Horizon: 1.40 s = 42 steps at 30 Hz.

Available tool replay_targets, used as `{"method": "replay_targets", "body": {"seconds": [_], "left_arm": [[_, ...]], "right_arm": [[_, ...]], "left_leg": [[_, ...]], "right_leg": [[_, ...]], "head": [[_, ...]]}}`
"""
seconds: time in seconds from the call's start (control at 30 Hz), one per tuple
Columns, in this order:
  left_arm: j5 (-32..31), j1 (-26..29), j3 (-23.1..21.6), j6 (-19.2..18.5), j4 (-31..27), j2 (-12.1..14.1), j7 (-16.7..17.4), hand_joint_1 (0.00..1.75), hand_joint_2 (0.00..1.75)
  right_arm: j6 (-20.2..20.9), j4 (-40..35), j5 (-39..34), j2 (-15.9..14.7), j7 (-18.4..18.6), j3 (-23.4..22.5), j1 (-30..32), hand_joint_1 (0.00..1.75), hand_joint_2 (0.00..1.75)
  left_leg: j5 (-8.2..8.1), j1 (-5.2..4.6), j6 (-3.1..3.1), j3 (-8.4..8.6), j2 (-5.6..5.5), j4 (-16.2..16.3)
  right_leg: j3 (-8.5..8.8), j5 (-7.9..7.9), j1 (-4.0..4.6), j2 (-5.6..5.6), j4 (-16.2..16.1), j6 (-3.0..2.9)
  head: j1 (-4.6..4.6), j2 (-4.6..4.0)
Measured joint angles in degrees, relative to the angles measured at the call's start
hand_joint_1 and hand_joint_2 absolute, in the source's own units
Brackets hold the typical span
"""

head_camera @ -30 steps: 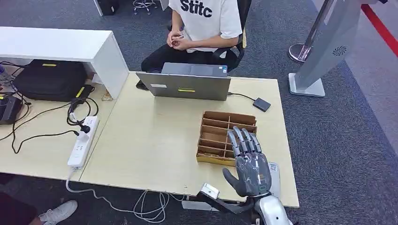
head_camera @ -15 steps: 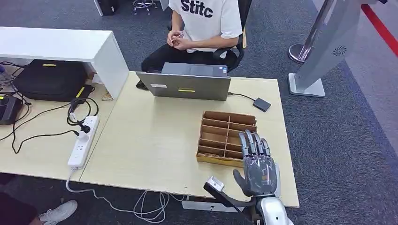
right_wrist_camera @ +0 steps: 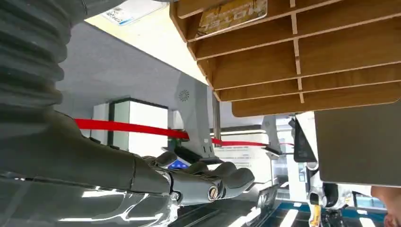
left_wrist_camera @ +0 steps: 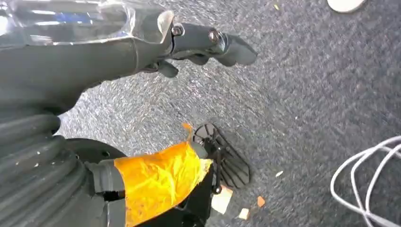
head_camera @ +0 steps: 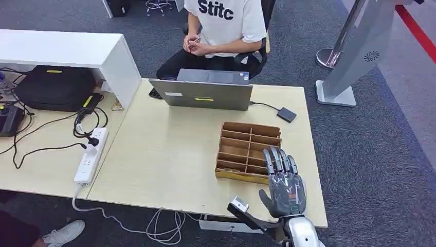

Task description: Pass the card to the sensor for recognition and then transmit it.

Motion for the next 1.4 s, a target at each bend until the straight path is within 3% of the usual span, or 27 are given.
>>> {"method": "replay_targets", "body": {"seconds": [0.33,0.47,0.57,1.0,1.4], "left_arm": [[1.9,0.01,0.81,1.22,0.31,-0.04,-1.31,0.0,1.75],[1.9,0.0,0.83,-4.13,0.33,0.18,-0.57,0.0,1.75],[1.92,0.0,0.83,-5.68,0.33,0.31,0.04,0.0,1.75],[3.78,-0.02,1.03,-7.01,0.33,0.63,0.26,0.0,1.75],[4.98,-0.05,1.38,-7.67,0.33,0.74,-0.26,0.0,1.75]], "right_arm": [[0.7,0.28,0.0,0.63,-2.4,-1.47,0.42,0.0,1.75],[-0.4,2.56,-0.13,1.71,-3.56,-2.84,-0.08,0.0,1.75],[-0.64,4.55,-0.77,2.58,-4.41,-4.04,-0.49,0.0,1.75],[-2.19,11.06,-1.64,4.31,-5.16,-6.86,-2.72,0.0,1.75],[-3.41,10.34,-0.55,5.16,-6.14,-7.5,-2.47,0.0,1.75]], "left_leg": [[0.0,0.0,0.0,0.01,0.01,0.0],[0.0,0.01,0.0,0.01,0.01,0.0],[0.0,0.0,0.0,0.0,0.01,0.0],[0.0,0.0,0.0,0.0,0.0,0.0],[0.0,0.0,0.0,0.01,0.01,0.0]], "right_leg": [[0.0,0.0,0.0,0.01,0.0,0.0],[0.0,0.0,0.0,0.01,0.0,0.0],[0.01,0.0,0.0,0.01,0.0,0.0],[0.01,0.0,0.0,0.0,0.0,0.0],[0.01,0.0,0.0,0.01,0.0,0.0]], "head": [[-0.02,0.0],[0.0,0.0],[0.0,0.0],[0.0,0.0],[0.0,0.0]]}}
